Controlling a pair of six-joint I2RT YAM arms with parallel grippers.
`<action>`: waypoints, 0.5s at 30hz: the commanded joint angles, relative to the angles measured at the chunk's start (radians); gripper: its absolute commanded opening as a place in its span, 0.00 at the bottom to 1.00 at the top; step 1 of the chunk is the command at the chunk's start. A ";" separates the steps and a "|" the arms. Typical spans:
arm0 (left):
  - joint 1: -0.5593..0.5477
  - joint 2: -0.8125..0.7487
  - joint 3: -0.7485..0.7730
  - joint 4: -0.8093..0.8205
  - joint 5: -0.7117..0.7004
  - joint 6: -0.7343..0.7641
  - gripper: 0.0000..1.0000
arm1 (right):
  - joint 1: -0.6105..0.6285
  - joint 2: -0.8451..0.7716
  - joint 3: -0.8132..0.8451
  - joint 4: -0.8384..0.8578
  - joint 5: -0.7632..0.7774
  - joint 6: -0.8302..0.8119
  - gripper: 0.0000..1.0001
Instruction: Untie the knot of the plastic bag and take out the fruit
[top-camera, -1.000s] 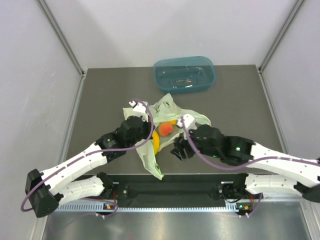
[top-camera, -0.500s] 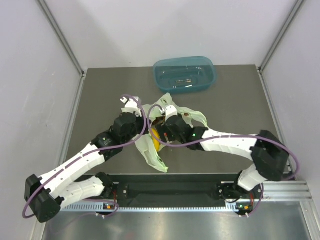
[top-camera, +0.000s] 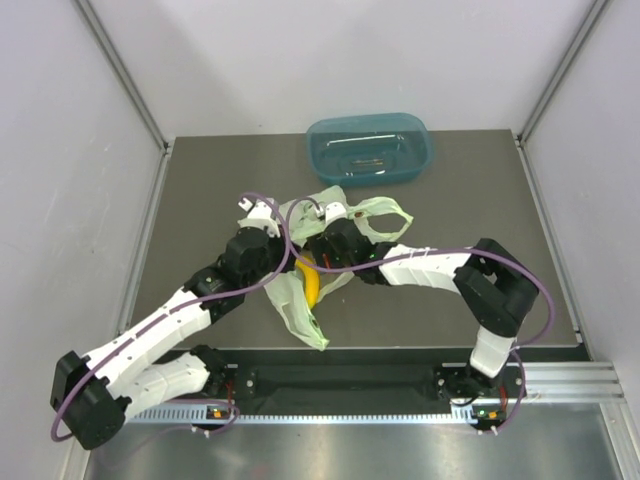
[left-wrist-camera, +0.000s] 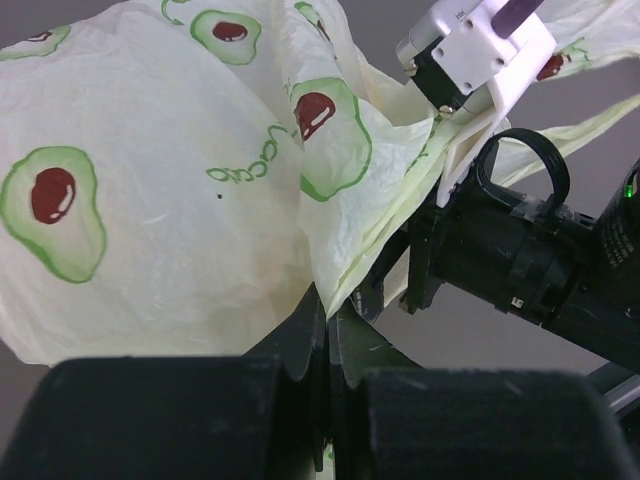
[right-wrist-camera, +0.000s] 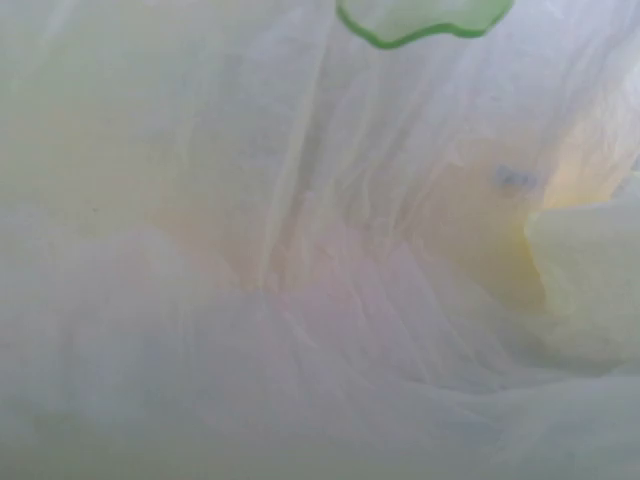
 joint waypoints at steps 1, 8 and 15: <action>0.019 -0.021 -0.015 0.072 0.028 -0.017 0.00 | -0.018 0.007 0.025 0.058 -0.060 0.012 0.69; 0.044 -0.022 -0.031 0.078 0.028 -0.017 0.00 | -0.018 -0.166 -0.061 -0.029 -0.060 0.014 0.00; 0.059 -0.007 -0.032 0.092 0.042 -0.017 0.00 | -0.038 -0.520 -0.114 -0.289 -0.438 -0.008 0.00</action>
